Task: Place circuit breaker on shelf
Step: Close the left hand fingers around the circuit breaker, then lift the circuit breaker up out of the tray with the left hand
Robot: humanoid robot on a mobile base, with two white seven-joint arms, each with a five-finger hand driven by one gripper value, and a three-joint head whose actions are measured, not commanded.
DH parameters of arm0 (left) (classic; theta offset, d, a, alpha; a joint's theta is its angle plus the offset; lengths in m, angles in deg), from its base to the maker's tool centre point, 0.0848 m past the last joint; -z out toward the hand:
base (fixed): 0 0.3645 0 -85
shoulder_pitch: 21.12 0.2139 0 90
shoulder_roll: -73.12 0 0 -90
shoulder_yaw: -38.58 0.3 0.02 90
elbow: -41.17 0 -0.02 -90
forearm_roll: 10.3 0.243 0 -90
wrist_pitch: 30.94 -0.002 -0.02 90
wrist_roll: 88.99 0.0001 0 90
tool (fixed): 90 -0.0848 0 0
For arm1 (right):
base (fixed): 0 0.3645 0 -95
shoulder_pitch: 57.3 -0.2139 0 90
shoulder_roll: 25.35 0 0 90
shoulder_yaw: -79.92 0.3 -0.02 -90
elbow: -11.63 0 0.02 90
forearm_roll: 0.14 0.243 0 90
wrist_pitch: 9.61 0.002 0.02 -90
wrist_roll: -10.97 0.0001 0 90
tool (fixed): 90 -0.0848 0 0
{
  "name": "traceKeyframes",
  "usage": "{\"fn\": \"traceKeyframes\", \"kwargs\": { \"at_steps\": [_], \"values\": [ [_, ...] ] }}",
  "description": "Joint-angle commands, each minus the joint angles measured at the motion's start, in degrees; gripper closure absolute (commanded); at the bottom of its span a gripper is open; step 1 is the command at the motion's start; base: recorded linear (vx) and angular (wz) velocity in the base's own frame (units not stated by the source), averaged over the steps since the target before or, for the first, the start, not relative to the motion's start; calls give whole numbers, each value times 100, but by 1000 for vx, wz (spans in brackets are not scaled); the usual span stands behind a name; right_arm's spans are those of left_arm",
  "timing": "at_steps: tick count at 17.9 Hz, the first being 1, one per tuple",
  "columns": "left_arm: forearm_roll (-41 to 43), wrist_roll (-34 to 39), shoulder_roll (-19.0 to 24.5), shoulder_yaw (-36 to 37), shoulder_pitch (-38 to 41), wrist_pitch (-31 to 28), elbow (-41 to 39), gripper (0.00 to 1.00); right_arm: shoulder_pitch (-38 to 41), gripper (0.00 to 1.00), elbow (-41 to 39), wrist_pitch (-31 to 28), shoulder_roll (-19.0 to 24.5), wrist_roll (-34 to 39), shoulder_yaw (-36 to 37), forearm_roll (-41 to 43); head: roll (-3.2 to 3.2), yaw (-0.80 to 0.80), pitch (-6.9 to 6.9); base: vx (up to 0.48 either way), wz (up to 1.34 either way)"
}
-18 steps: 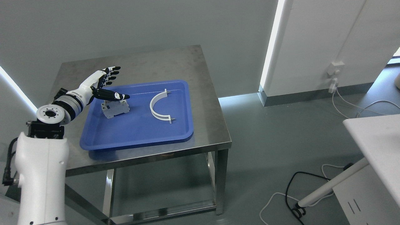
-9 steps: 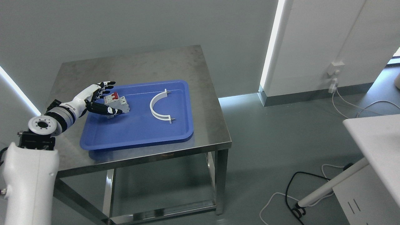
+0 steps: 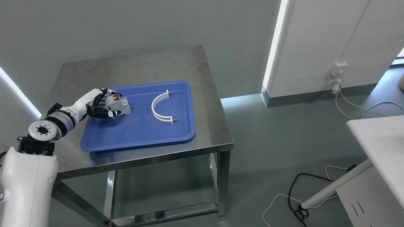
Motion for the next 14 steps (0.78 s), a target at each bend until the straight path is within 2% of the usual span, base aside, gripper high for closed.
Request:
{"fn": "traceKeyframes", "kwargs": {
  "at_steps": [1, 4, 6, 8, 9, 11, 14],
  "values": [
    [1, 4, 83, -229, 172, 620, 72, 73, 0, 0, 0, -337, -100, 0, -114, 0, 0, 0, 0, 0, 0],
    [-51, -57, -92, -807, 313, 1515, 72, 98, 0, 0, 0, -337, -100, 0, -114, 0, 0, 0, 0, 0, 0],
    [-191, -5, -513, -1334, 226, 1843, 55, 100, 0, 0, 0, -337, -100, 0, -114, 0, 0, 0, 0, 5, -11],
    [-751, 161, -1268, -2159, -99, 1923, -50, 99, 0, 0, 0, -337, -100, 0, -114, 0, 0, 0, 0, 0, 0],
    [-1163, 467, -1628, -2651, -170, 2280, -147, 99, 0, 0, 0, -337, -100, 0, -114, 0, 0, 0, 0, -16, 10],
    [-1483, 1003, -1769, -2883, -92, 3132, -252, 98, 0, 0, 0, -337, -100, 0, -114, 0, 0, 0, 0, -21, 11],
    [-1536, 1978, -1769, -2823, 495, 3259, -927, 97, 0, 0, 0, -337, -100, 0, -114, 0, 0, 0, 0, -33, 8]
  ]
}}
